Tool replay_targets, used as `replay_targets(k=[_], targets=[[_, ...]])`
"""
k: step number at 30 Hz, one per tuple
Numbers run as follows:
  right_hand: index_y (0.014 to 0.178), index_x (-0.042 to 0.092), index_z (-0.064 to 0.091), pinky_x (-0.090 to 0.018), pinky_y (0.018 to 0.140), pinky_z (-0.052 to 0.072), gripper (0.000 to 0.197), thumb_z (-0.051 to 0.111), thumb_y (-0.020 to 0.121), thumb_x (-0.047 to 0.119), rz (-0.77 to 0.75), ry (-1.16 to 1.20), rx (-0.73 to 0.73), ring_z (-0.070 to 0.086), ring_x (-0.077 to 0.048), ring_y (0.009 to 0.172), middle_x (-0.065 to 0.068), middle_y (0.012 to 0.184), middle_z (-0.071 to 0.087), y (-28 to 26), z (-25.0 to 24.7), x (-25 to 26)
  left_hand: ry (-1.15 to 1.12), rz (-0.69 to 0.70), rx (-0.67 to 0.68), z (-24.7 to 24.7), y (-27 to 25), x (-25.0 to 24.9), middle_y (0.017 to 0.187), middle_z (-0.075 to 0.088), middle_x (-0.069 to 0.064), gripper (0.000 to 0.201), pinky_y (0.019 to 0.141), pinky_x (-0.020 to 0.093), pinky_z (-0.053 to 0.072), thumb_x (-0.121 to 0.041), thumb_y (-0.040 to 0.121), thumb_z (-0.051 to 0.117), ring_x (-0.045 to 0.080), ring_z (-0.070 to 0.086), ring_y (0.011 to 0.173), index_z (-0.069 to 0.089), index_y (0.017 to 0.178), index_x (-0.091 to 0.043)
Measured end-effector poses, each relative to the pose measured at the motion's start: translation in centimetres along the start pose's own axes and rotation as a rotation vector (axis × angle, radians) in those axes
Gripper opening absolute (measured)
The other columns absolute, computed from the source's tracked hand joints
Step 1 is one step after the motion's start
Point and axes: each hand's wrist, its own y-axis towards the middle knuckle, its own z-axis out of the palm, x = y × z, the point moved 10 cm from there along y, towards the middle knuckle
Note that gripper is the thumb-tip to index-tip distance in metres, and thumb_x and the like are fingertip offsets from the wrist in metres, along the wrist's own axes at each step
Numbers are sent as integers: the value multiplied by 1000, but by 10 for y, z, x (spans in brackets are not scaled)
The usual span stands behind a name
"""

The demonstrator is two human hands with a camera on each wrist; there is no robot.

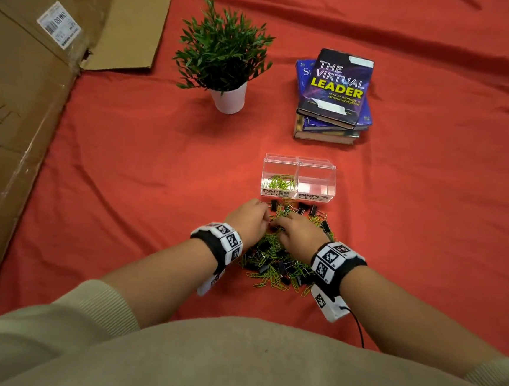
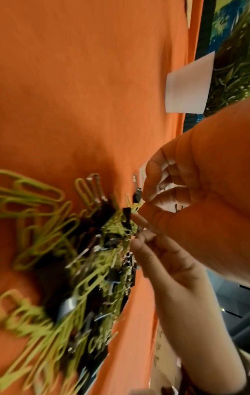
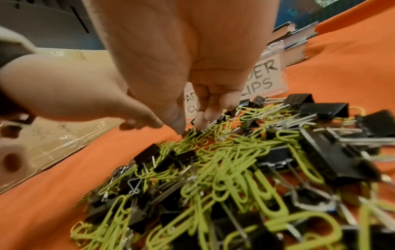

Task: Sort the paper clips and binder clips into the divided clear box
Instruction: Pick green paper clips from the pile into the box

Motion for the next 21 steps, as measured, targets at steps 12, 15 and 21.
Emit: replay_targets(k=[12, 15, 21], targets=[[121, 7, 58, -42, 85, 49, 38, 48, 85, 1, -87, -28, 22, 49, -27, 100, -11, 102, 52, 0, 13, 17, 110, 31, 71, 32, -15, 3, 114, 48, 9, 32, 91, 41, 47, -17, 88, 58, 28, 50, 111, 55, 119, -9], [119, 4, 58, -38, 90, 48, 32, 52, 88, 8, -49, -51, 42, 47, -25, 107, -11, 108, 50, -2, 20, 10, 146, 41, 74, 32, -17, 3, 115, 47, 9, 31, 90, 43, 48, -18, 88, 58, 28, 49, 112, 55, 117, -8], [88, 7, 60, -28, 74, 42, 10, 61, 85, 17, 91, 69, 47, 51, -22, 92, -5, 93, 50, -4, 20, -6, 130, 27, 76, 34, -17, 3, 111, 49, 9, 25, 89, 42, 47, -18, 88, 61, 28, 51, 109, 57, 110, -7]])
